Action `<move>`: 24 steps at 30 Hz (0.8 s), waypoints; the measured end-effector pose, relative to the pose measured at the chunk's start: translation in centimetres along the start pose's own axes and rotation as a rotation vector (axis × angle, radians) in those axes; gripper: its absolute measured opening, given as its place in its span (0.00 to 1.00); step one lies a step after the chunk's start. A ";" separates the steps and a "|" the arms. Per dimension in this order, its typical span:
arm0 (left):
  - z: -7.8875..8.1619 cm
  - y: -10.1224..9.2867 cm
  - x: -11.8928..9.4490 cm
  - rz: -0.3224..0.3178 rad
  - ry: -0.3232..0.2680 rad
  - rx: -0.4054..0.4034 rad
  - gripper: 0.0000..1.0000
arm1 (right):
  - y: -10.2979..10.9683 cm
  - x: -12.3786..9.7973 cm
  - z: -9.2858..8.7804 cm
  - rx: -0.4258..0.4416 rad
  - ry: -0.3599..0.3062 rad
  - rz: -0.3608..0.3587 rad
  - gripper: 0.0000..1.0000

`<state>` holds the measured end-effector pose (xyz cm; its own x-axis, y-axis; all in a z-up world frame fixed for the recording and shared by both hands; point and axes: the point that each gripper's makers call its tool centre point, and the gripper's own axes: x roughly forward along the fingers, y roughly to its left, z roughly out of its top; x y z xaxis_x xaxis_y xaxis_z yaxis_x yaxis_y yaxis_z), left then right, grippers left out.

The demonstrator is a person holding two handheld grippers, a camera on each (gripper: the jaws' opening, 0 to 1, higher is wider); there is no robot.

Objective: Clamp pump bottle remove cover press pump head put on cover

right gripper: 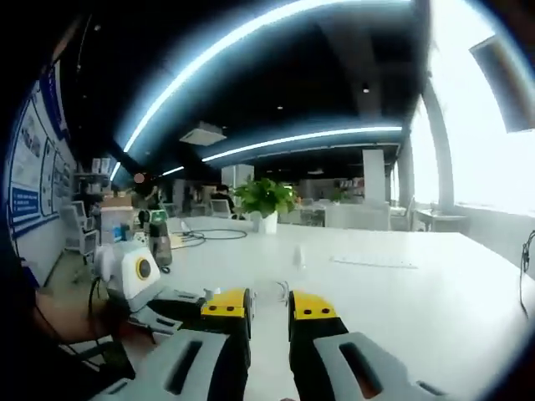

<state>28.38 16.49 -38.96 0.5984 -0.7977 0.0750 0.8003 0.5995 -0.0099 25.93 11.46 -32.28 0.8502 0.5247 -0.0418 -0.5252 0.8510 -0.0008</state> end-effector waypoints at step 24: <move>0.0 0.1 0.0 0.030 0.005 0.020 0.15 | 3.5 1.8 2.3 -0.011 -0.026 0.058 0.12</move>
<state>28.45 16.56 -38.98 0.6221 -0.7798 0.0698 0.7813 0.6241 0.0082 25.65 15.46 -30.10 0.8190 0.5736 -0.0156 -0.5737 0.8190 -0.0097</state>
